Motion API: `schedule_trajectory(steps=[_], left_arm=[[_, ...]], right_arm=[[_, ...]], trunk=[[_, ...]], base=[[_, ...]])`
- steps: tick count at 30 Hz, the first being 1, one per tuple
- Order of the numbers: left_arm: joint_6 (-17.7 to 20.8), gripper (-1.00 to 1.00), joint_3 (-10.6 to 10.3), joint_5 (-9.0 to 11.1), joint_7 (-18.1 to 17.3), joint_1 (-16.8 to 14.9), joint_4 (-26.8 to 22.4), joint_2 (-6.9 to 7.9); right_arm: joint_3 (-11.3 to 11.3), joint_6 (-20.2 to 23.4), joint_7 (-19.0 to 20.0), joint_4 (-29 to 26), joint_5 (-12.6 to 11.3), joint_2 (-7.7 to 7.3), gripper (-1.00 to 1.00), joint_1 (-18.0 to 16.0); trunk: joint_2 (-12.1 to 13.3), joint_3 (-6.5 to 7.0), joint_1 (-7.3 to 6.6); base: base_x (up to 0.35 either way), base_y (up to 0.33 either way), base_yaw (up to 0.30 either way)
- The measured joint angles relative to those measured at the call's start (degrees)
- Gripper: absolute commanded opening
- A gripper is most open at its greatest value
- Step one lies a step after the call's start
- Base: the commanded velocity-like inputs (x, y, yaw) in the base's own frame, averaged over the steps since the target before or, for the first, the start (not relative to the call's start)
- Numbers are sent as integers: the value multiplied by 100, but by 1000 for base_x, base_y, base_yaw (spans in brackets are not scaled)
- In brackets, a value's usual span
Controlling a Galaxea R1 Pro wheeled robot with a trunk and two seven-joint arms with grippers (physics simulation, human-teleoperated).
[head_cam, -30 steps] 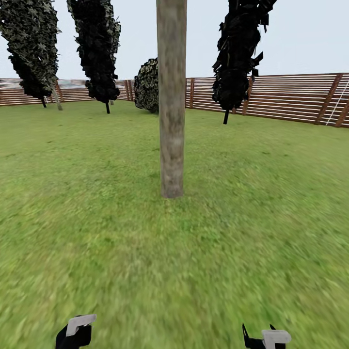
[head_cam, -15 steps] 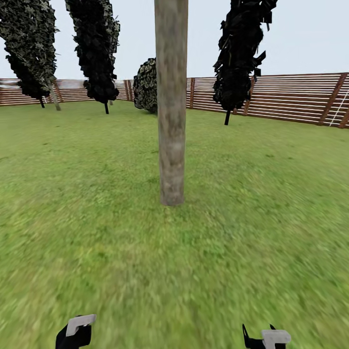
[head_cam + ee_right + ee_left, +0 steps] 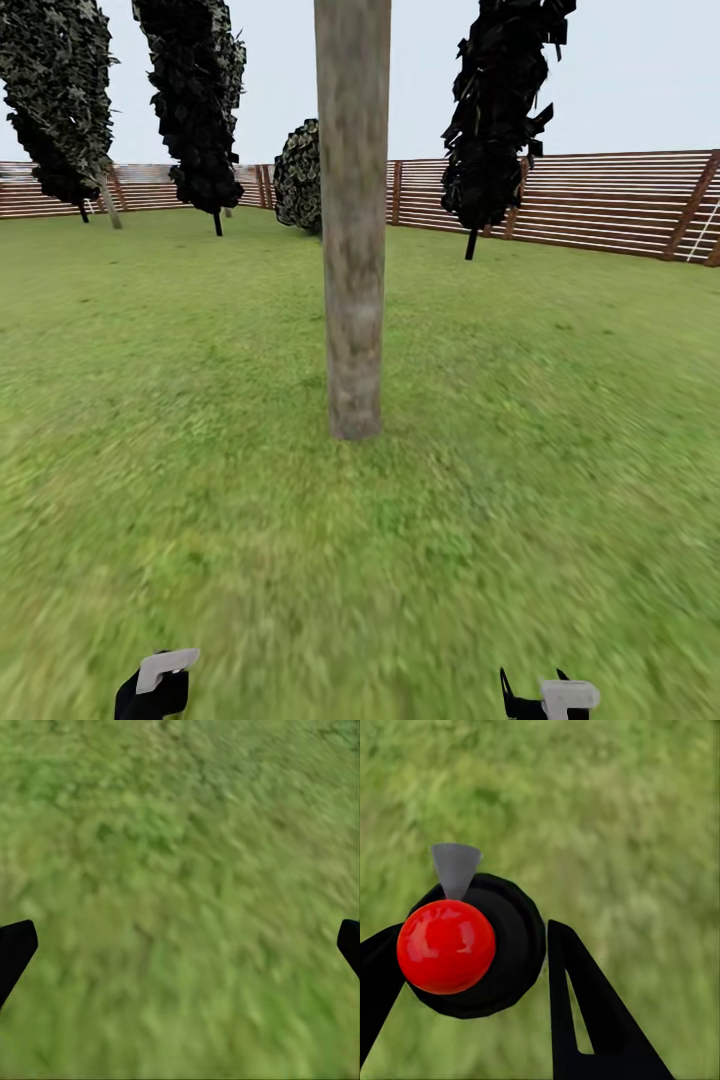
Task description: In the garden, pick up the pesticide atomizer on the floor and spray pesticide onto both trees until each tree trunk is fully covered.
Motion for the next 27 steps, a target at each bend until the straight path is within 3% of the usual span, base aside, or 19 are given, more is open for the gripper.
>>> schedule_trajectory(steps=[16, 27], left_arm=[[-2, -100, 5, 8, -11, 5, 0, 15], [-9, -100, 17, 1, -35, 9, -1, 65]], right_arm=[[-8, 6, -6, -1, 0, 0, 100, 0], [7, 0, 15, -1, 8, 0, 100, 0]], trunk=[[0, 0, 0], [0, 0, 0]], base=[[339, -4, 0], [330, -97, 0]])
